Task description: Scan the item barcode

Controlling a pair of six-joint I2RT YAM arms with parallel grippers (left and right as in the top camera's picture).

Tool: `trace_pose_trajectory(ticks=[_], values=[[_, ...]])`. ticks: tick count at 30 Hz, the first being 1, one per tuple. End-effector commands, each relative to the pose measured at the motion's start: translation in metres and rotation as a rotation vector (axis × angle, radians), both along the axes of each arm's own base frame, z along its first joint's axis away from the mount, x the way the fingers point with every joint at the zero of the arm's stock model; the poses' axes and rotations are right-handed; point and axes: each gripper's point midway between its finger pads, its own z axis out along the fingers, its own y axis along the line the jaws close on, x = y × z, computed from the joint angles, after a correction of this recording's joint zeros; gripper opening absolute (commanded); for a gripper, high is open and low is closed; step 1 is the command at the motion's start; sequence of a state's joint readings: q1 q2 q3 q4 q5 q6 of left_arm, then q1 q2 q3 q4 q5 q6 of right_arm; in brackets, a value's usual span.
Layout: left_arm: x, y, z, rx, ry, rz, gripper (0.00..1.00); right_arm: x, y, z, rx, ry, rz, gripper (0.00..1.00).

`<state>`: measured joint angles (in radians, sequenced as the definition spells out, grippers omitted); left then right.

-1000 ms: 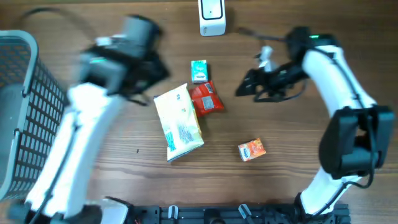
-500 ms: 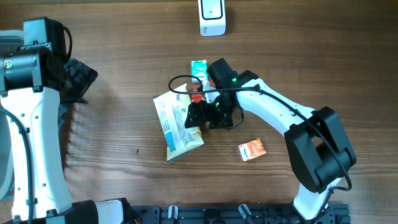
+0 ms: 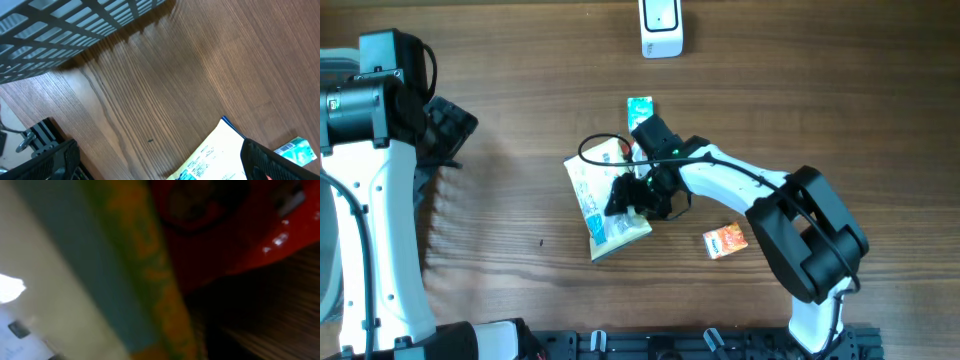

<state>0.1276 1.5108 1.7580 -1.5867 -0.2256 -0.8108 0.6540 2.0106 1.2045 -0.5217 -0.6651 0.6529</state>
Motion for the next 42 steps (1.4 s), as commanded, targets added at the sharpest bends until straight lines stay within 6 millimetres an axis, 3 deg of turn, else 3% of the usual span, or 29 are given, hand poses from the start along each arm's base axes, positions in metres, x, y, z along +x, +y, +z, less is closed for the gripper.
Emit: trace_pose_trajectory(ticks=[1,2,3,7,12,15,18,25,30,38,42], values=[[0.0,0.002,0.0,-0.001,-0.002,0.019,1.0,0.001,-0.002,-0.008,-0.021,0.001,-0.01,0.27],[0.0,0.002,0.0,-0.001,-0.002,0.019,1.0,0.001,-0.002,-0.007,-0.02,-0.001,-0.005,0.08],[0.0,0.002,0.0,-0.001,-0.002,0.019,1.0,0.002,-0.002,-0.004,-0.022,0.0,-0.003,0.04],[0.0,0.002,0.0,-0.001,-0.002,0.019,1.0,0.014,-0.011,0.021,-0.01,-0.039,0.022,0.04],[0.0,0.002,0.0,-0.001,-0.002,0.019,1.0,0.061,-0.048,0.09,0.103,-0.192,0.041,0.04],[0.0,0.002,0.0,-0.001,-0.002,0.019,1.0,0.09,-0.075,0.111,0.188,-0.342,0.065,0.04],[0.0,0.002,0.0,-0.001,-0.002,0.019,1.0,0.095,-0.082,0.141,0.427,-0.493,0.192,0.04],[0.0,0.002,0.0,0.0,-0.002,0.019,1.0,0.119,-0.121,0.193,0.724,-0.554,0.077,0.04],[0.0,0.002,0.0,-0.001,-0.002,0.019,1.0,0.129,-0.14,0.194,0.712,-0.563,0.025,0.04],[0.0,0.002,0.0,-0.001,-0.002,0.019,1.0,0.129,-0.14,0.193,0.707,-0.568,0.028,0.04],[0.0,0.002,0.0,-0.001,-0.002,0.019,1.0,0.135,-0.143,0.179,0.617,-0.548,-0.003,0.04]])
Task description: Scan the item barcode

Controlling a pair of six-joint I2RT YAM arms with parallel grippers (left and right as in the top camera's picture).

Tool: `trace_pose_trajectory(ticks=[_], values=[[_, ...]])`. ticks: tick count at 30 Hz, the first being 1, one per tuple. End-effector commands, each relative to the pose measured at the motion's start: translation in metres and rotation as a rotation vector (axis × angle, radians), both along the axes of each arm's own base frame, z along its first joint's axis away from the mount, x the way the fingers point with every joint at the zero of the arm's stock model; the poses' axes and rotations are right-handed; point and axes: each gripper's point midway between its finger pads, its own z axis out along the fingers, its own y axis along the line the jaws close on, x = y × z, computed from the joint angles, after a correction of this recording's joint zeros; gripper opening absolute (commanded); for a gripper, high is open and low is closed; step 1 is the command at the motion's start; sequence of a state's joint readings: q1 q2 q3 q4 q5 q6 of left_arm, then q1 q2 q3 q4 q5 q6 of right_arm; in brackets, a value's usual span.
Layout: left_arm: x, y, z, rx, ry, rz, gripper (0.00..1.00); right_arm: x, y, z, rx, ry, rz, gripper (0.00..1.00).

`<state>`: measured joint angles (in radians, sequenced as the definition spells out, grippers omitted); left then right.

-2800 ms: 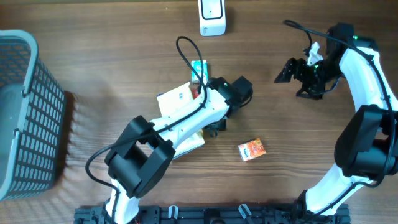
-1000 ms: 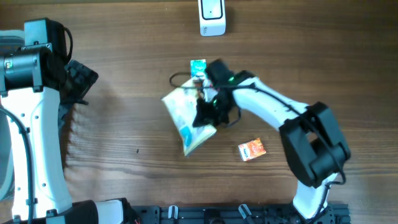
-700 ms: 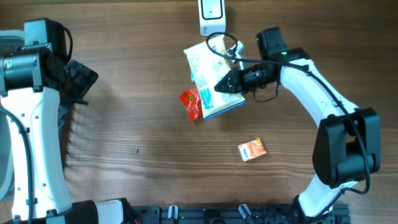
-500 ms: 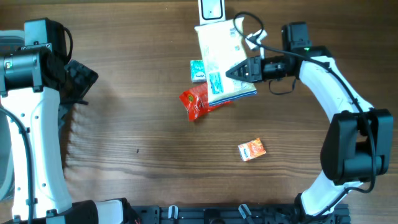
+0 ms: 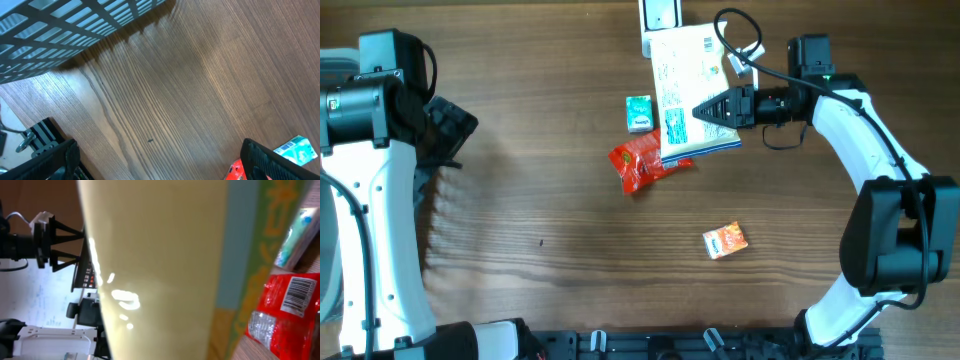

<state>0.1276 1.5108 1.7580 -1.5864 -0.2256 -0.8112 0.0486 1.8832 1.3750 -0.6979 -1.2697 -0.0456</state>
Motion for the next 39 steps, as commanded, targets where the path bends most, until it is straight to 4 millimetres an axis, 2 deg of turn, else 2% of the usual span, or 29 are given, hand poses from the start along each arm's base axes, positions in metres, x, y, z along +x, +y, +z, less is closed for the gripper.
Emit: trace_pose_trajectory(ticks=[1,2,4,6,7,9,12,13,16,18,20,21,23,24,26,28,31,37,39], values=[[0.0,0.002,0.0,-0.001,-0.002,0.019,1.0,0.01,-0.006,0.001,-0.087,0.002,-0.061,0.04],[0.0,0.002,0.0,-0.001,-0.002,0.019,1.0,0.019,-0.013,-0.012,-0.166,0.061,-0.136,0.04],[0.0,0.002,0.0,-0.001,-0.002,0.019,1.0,0.033,-0.019,-0.022,-0.252,0.088,-0.229,0.04],[0.0,0.002,0.0,-0.001,-0.001,0.019,1.0,0.053,-0.036,-0.034,-0.489,0.052,-0.37,0.04],[0.0,0.002,0.0,-0.001,-0.001,0.019,1.0,0.061,-0.047,-0.034,-0.621,0.02,-0.433,0.04],[0.0,0.002,0.0,-0.001,-0.002,0.019,1.0,0.076,-0.062,-0.022,-0.841,-0.064,-0.548,0.04],[0.0,0.002,0.0,-0.001,-0.002,0.019,1.0,0.105,-0.092,0.024,-1.234,-0.34,-0.878,0.04],[0.0,0.002,0.0,-0.001,-0.002,0.019,1.0,0.112,-0.09,0.037,-1.324,-0.45,-0.926,0.04],[0.0,0.002,0.0,-0.001,-0.001,0.019,1.0,0.15,-0.048,0.077,-1.538,-0.888,-0.883,0.04],[0.0,0.002,0.0,-0.001,-0.001,0.019,1.0,0.17,-0.023,0.094,-1.683,-1.116,-0.87,0.04],[0.0,0.002,0.0,-0.001,-0.001,0.019,1.0,0.188,-0.001,0.087,-1.8,-1.288,-0.768,0.04],[0.0,0.002,0.0,-0.001,-0.002,0.019,1.0,0.196,0.005,0.074,-1.888,-1.358,-0.694,0.04],[0.0,0.002,0.0,-0.001,-0.001,0.019,1.0,0.207,0.012,0.026,-2.056,-1.414,-0.46,0.04],[0.0,0.002,0.0,-0.001,-0.001,0.019,1.0,0.209,0.014,0.006,-2.071,-1.407,-0.413,0.04],[0.0,0.002,0.0,-0.001,-0.001,0.019,1.0,0.211,0.015,-0.012,-2.048,-1.388,-0.429,0.04],[0.0,0.002,0.0,-0.001,-0.001,0.019,1.0,0.213,0.016,-0.016,-2.034,-1.397,-0.41,0.04],[0.0,0.002,0.0,-0.001,-0.001,0.019,1.0,0.219,0.004,-0.016,-2.049,-1.395,-0.392,0.04],[0.0,0.002,0.0,-0.001,-0.002,0.019,1.0,0.229,-0.035,-0.016,-2.078,-1.312,-0.471,0.04],[0.0,0.002,0.0,-0.001,-0.001,0.019,1.0,0.231,-0.058,-0.014,-2.106,-1.253,-0.529,0.04]])
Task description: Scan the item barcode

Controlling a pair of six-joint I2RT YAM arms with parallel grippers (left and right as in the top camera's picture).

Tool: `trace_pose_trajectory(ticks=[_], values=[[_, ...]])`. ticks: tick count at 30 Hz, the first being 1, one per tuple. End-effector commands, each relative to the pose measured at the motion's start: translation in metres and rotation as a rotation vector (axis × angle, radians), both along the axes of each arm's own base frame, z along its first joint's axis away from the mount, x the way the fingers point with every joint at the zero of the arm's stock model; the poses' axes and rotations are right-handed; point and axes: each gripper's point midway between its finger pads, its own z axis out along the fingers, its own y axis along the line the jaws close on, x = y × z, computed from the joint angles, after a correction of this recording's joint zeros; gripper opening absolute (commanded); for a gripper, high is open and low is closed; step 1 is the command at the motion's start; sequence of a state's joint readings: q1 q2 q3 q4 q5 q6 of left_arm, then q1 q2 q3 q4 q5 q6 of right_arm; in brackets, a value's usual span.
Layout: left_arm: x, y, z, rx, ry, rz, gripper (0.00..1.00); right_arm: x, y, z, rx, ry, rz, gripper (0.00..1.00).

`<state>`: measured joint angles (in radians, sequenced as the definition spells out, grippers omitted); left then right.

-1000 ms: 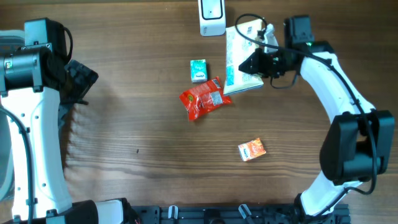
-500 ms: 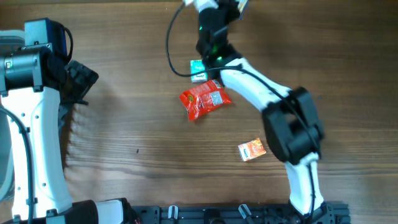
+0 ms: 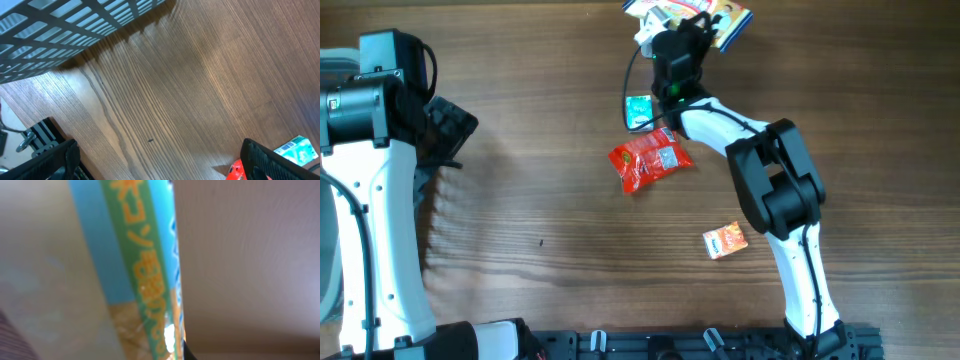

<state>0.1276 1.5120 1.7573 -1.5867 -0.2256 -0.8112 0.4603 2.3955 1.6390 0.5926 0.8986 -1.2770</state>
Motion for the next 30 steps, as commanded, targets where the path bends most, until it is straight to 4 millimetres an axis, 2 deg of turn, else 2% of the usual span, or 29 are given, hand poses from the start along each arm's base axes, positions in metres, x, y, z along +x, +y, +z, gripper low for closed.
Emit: trace_pose_trajectory(ticks=[1,2,5,8,11,13,14,15,16,17,18,19,20,22,23,24,26,27,30], values=[[0.0,0.002,0.0,0.0,-0.004,0.019,1.0,0.003,-0.046,0.031,0.073,-0.1,-0.137,0.04],[0.0,0.002,0.0,0.0,-0.004,0.019,1.0,0.001,-0.079,0.037,0.086,-0.14,-0.239,0.04],[0.0,0.002,0.0,0.0,-0.004,0.019,1.0,-0.011,-0.142,0.048,0.115,-0.228,-0.443,0.04],[0.0,0.002,0.0,0.0,-0.004,0.019,1.0,-0.03,-0.211,0.047,0.13,-0.274,-0.658,0.04],[0.0,0.002,0.0,0.0,-0.004,0.019,1.0,-0.062,-0.286,0.039,0.127,-0.308,-0.901,0.04],[0.0,0.002,0.0,0.0,-0.004,0.019,1.0,-0.085,-0.338,0.02,0.088,-0.253,-1.017,0.04],[0.0,0.002,0.0,0.0,-0.004,0.019,1.0,-0.096,-0.357,0.01,0.087,-0.241,-1.059,0.04],[0.0,0.002,0.0,0.0,-0.004,0.019,1.0,-0.114,-0.386,-0.009,0.102,-0.228,-1.116,0.04],[0.0,0.002,0.0,0.0,-0.004,0.019,1.0,-0.122,-0.398,-0.023,0.118,-0.195,-1.126,0.04],[0.0,0.002,0.0,0.0,-0.004,0.019,1.0,-0.13,-0.411,-0.046,0.156,-0.122,-1.121,0.05],[0.0,0.002,0.0,0.0,-0.004,0.019,1.0,-0.138,-0.417,-0.065,0.206,-0.066,-1.118,0.13],[0.0,0.002,0.0,0.0,-0.004,0.019,1.0,-0.149,-0.423,-0.096,0.33,0.013,-1.117,0.38],[0.0,0.002,0.0,0.0,-0.004,0.019,1.0,-0.156,-0.424,-0.115,0.428,0.059,-1.117,0.54],[0.0,0.002,0.0,0.0,-0.004,0.019,1.0,-0.17,-0.431,-0.138,0.569,0.11,-1.142,1.0],[0.0,0.002,0.0,0.0,-0.004,0.019,1.0,-0.175,-0.431,-0.144,0.634,0.112,-1.157,1.0],[0.0,0.002,0.0,0.0,-0.004,0.019,1.0,-0.172,-0.414,-0.161,0.844,0.169,-1.132,1.0],[0.0,0.002,0.0,0.0,-0.004,0.019,1.0,-0.159,-0.386,-0.167,1.076,0.239,-1.054,1.0],[0.0,0.002,0.0,0.0,-0.004,0.019,1.0,-0.151,-0.377,-0.161,1.157,0.244,-1.021,1.0],[0.0,0.002,0.0,0.0,-0.004,0.019,1.0,-0.137,-0.37,-0.111,1.276,0.161,-0.941,1.0]])
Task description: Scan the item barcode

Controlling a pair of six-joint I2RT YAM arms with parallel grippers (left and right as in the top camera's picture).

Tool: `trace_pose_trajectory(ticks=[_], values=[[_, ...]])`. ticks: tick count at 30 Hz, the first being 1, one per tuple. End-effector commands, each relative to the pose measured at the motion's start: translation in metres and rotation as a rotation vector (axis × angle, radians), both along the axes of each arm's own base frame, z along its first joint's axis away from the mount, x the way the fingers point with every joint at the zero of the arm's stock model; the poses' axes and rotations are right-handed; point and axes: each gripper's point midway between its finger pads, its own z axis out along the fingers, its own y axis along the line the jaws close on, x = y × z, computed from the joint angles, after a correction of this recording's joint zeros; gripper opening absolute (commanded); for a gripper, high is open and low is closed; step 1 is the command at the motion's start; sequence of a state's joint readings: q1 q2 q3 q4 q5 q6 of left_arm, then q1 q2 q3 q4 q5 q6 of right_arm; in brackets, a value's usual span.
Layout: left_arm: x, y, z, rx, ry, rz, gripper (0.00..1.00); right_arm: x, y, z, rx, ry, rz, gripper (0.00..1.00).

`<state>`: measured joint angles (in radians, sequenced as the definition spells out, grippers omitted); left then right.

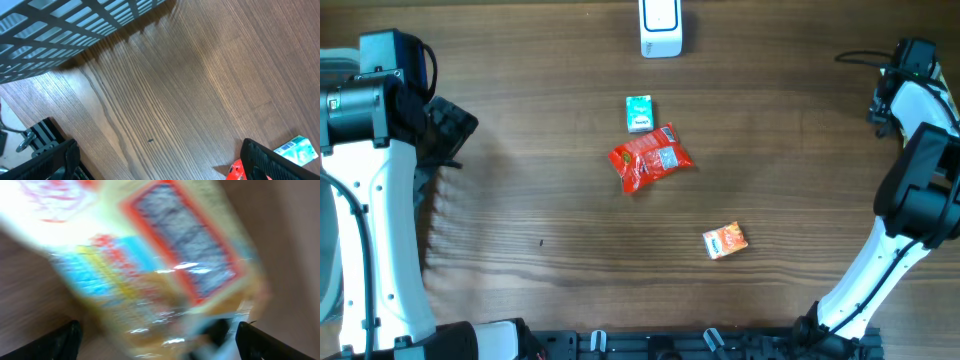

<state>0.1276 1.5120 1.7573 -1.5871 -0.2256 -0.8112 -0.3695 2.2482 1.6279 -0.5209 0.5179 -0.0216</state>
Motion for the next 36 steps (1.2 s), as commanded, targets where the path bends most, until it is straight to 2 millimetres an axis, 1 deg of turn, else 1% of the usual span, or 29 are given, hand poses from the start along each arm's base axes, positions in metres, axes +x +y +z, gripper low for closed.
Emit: trace_pose_trajectory(ticks=[1,2,3,4,5,6,7,9,10,11,12,13,14,15,16,17,20,22,25,27,28,29,31,33,35,36], values=[[0.0,0.002,0.0,0.0,-0.004,0.019,1.0,0.029,0.051,0.021,0.317,-0.219,0.072,1.0],[0.0,0.002,0.0,0.0,-0.004,0.019,1.0,0.034,0.063,0.047,0.42,-0.301,0.124,1.0],[0.0,0.002,0.0,0.0,-0.004,0.019,1.0,0.033,0.069,0.067,0.47,-0.347,0.145,1.0],[0.0,0.002,0.0,0.0,-0.004,0.019,1.0,0.032,0.074,0.078,0.496,-0.365,0.154,1.0],[0.0,0.002,0.0,0.0,-0.004,0.018,1.0,0.03,0.096,0.099,0.588,-0.4,0.212,1.0],[0.0,0.002,0.0,0.0,-0.004,0.019,1.0,0.029,0.126,0.116,0.702,-0.427,0.294,1.0],[0.0,0.002,0.0,0.0,-0.004,0.018,1.0,0.028,0.15,0.13,0.8,-0.45,0.35,1.0],[0.0,0.002,0.0,0.0,-0.004,0.019,1.0,0.019,0.204,0.15,1.05,-0.463,0.457,1.0],[0.0,0.002,0.0,0.0,-0.004,0.019,1.0,0.012,0.23,0.155,1.16,-0.439,0.49,0.99],[0.0,0.002,0.0,0.0,-0.004,0.019,1.0,0.0,0.254,0.149,1.217,-0.366,0.481,1.0],[0.0,0.002,0.0,0.0,-0.004,0.019,1.0,-0.011,0.271,0.142,1.226,-0.289,0.487,1.0],[0.0,0.002,0.0,0.0,-0.004,0.019,1.0,-0.027,0.291,0.131,1.215,-0.182,0.496,1.0],[0.0,0.002,0.0,0.0,-0.004,0.019,1.0,-0.046,0.311,0.117,1.163,-0.041,0.473,1.0],[0.0,0.002,0.0,0.0,-0.004,0.019,1.0,-0.062,0.323,0.106,1.096,0.065,0.434,1.0],[0.0,0.002,0.0,0.0,-0.004,0.019,1.0,-0.087,0.337,0.093,0.987,0.202,0.293,1.0],[0.0,0.002,0.0,0.0,-0.004,0.019,1.0,-0.103,0.352,0.091,0.946,0.274,0.277,1.0],[0.0,0.002,0.0,0.0,-0.004,0.019,1.0,-0.124,0.367,0.093,0.937,0.348,0.285,1.0],[0.0,0.002,0.0,0.0,-0.004,0.019,1.0,-0.144,0.378,0.1,0.966,0.365,0.31,1.0],[0.0,0.002,0.0,0.0,-0.004,0.019,1.0,-0.172,0.376,0.104,0.965,0.348,0.297,0.99],[0.0,0.002,0.0,0.0,-0.004,0.019,1.0,-0.192,0.368,0.106,0.955,0.234,0.206,1.0],[0.0,0.002,0.0,0.0,-0.004,0.019,1.0,-0.198,0.367,0.105,0.965,0.177,0.165,1.0],[0.0,0.002,0.0,0.0,-0.004,0.019,1.0,-0.204,0.367,0.103,0.984,0.11,0.12,1.0],[0.0,0.002,0.0,0.0,-0.004,0.019,1.0,-0.216,0.364,0.092,1.006,0.047,0.03,1.0],[0.0,0.002,0.0,0.0,-0.004,0.019,1.0,-0.228,0.362,0.074,1.021,0.029,-0.068,1.0],[0.0,0.002,0.0,0.0,-0.004,0.019,1.0,-0.234,0.361,0.054,1.026,0.03,-0.135,1.0],[0.0,0.002,0.0,0.0,-0.004,0.019,1.0,-0.236,0.362,0.049,1.032,0.034,-0.161,0.99]])
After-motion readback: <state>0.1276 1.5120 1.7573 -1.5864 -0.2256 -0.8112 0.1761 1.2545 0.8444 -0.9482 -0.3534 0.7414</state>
